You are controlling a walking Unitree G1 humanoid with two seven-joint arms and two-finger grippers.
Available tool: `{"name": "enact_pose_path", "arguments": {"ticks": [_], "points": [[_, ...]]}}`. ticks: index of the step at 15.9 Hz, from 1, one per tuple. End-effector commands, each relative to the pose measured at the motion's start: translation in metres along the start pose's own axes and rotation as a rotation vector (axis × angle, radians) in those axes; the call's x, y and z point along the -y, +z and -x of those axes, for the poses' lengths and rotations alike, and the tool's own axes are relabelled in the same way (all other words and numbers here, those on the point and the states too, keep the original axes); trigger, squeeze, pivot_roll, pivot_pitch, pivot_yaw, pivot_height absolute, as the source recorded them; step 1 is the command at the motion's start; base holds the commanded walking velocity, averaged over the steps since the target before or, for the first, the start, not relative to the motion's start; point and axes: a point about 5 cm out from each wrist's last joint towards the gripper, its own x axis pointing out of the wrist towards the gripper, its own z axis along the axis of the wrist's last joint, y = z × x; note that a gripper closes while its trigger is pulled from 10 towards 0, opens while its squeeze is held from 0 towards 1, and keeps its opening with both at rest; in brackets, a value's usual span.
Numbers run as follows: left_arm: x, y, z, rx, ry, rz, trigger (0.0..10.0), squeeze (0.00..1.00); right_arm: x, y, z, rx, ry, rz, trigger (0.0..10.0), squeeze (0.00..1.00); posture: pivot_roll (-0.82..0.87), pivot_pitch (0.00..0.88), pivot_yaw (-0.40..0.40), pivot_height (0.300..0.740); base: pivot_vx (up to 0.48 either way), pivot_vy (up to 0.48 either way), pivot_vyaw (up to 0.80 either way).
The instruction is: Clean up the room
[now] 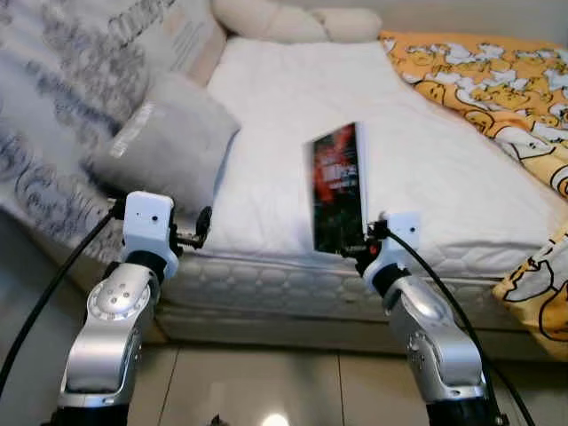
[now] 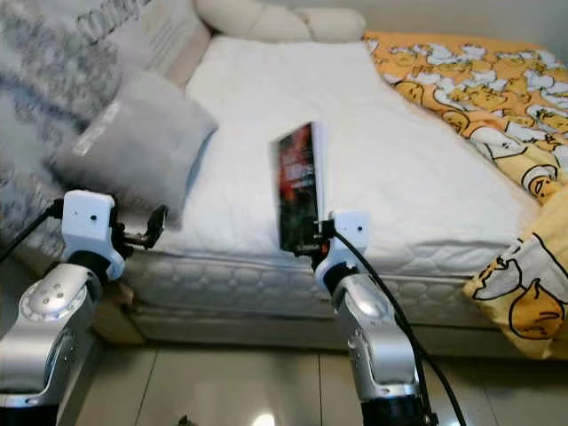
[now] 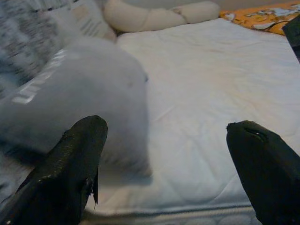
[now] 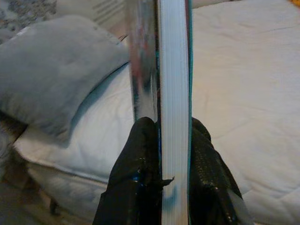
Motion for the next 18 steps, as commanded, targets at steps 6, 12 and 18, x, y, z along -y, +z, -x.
{"name": "enact_pose_path", "arguments": {"ticks": [6, 12, 18], "points": [[0.0061, 0.0023, -0.0016, 0.015, -0.025, 0.002, 10.0, 1.00, 0.0063, 0.0137, 0.0000, 0.063, -0.016, 0.023, 10.0, 0.00, -0.09, 0.000, -0.021, 0.740, 0.339, 0.000, 0.00], [0.0056, 0.0020, -0.0013, 0.015, -0.025, 0.001, 10.0, 1.00, 0.0052, 0.0122, -0.0007, 0.057, -0.008, 0.023, 10.0, 0.00, -0.09, 0.000, -0.020, 0.740, 0.346, 0.000, 0.00], [0.0042, 0.0019, 0.0001, 0.011, -0.028, -0.003, 10.0, 1.00, 0.0024, 0.0099, -0.0003, 0.051, -0.001, 0.021, 10.0, 0.00, -0.08, 0.004, -0.015, 0.740, 0.346, 0.000, 0.00]]}}
